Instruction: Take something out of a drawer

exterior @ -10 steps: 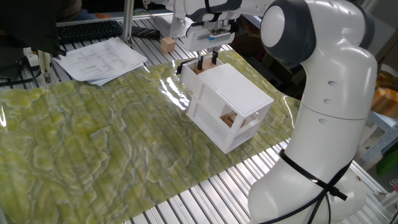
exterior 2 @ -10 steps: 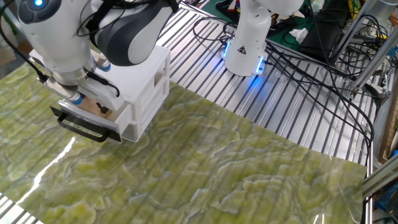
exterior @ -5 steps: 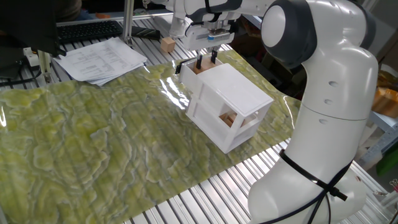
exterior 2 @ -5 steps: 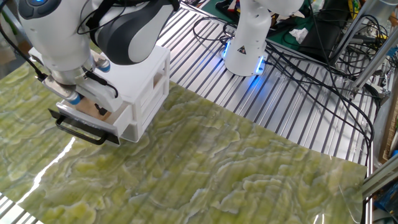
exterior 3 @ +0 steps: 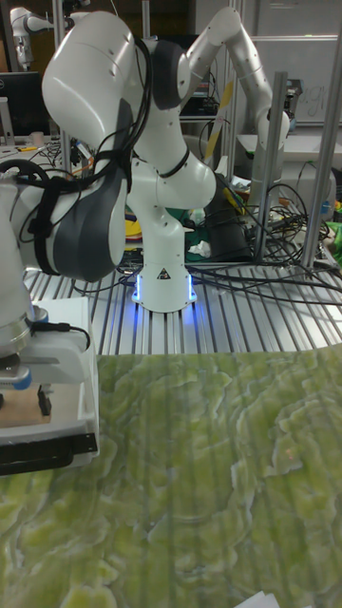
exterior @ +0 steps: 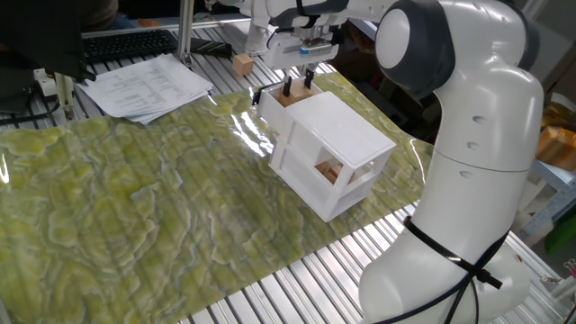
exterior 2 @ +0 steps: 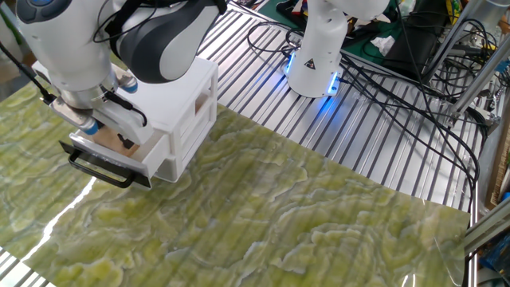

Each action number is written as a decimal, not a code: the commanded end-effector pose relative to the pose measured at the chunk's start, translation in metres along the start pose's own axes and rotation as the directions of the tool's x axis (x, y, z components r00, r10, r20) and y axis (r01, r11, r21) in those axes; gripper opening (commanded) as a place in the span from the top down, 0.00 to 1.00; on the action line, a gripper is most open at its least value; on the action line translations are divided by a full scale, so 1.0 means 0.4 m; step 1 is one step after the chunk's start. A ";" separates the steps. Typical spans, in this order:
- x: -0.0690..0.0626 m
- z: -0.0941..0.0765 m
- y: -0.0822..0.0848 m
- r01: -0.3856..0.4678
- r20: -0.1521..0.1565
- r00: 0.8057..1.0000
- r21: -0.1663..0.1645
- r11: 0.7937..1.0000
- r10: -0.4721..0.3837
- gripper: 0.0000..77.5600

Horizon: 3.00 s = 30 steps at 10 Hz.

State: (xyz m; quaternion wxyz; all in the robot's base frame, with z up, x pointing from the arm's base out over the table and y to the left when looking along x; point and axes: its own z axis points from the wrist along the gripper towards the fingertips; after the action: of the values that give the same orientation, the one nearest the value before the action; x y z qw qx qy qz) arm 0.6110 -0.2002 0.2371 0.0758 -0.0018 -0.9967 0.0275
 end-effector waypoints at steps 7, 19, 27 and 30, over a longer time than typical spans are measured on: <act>-0.006 -0.086 0.005 -0.026 -0.044 0.999 0.002 1.000 0.026 0.97; 0.108 -0.220 0.158 -0.155 -0.105 0.983 -0.013 0.988 0.153 0.97; 0.145 -0.204 0.252 -0.246 -0.104 0.965 -0.031 0.969 0.241 0.97; 0.151 -0.199 0.255 -0.266 -0.114 0.959 -0.052 0.963 0.259 0.97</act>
State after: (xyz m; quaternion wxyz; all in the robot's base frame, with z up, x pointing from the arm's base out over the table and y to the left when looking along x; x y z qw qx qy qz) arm 0.5652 -0.0949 0.3188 0.1260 -0.1276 -0.9837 0.0133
